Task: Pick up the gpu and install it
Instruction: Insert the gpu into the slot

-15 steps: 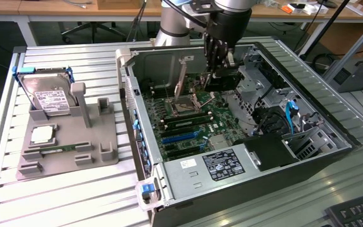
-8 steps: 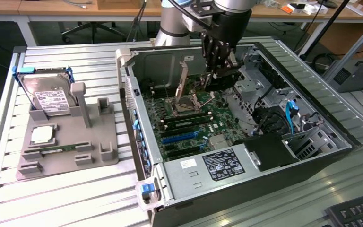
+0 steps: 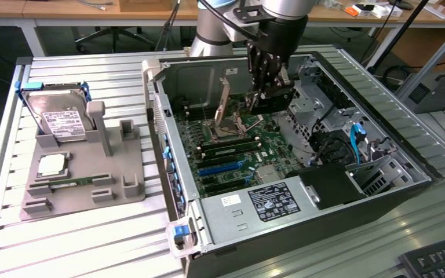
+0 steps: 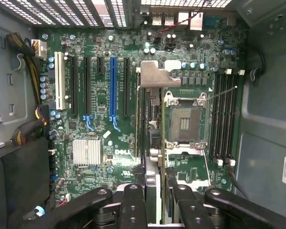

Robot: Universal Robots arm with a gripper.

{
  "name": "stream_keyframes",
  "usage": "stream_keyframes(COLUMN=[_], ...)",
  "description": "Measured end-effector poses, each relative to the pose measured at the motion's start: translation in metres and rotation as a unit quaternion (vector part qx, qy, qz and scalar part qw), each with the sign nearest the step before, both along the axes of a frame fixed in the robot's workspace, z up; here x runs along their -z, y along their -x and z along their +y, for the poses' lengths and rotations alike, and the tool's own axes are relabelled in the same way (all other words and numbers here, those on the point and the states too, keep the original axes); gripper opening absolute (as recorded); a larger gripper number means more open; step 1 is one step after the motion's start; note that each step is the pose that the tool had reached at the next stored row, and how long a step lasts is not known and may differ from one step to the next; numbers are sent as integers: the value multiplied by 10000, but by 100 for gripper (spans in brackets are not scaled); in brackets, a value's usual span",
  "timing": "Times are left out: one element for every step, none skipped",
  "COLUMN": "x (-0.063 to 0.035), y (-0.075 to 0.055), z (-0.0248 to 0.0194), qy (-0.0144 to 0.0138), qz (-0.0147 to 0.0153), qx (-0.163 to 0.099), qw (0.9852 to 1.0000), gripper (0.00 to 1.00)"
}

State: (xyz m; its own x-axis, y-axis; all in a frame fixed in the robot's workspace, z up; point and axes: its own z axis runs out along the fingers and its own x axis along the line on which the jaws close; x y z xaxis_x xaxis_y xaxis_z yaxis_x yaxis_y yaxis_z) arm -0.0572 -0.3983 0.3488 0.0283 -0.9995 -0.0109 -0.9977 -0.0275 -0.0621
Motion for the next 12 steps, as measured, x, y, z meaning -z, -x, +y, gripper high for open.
stream_keyframes(x=[6, 12, 19, 24, 31, 38, 43, 51, 59, 67, 75, 83], y=[3, 5, 8, 11, 15, 20, 25, 32, 42, 56, 71, 87], z=[-9, -16, -23, -28, -35, -41, -46, -50, -52, -53, -54, -54], qy=[0, 0, 0, 0, 0, 1, 1, 2, 4, 5, 6, 8], qz=[0, 0, 0, 0, 0, 0, 0, 0, 0, 0, 0, 0], qx=[6, 11, 16, 20, 23, 27, 31, 35, 39, 42, 44, 46], qw=[10000, 10000, 10000, 10000, 10000, 10000, 10000, 10000, 10000, 10000, 10000, 10000], gripper=[27, 27, 27, 27, 27, 27, 27, 27, 27, 27, 27, 27])
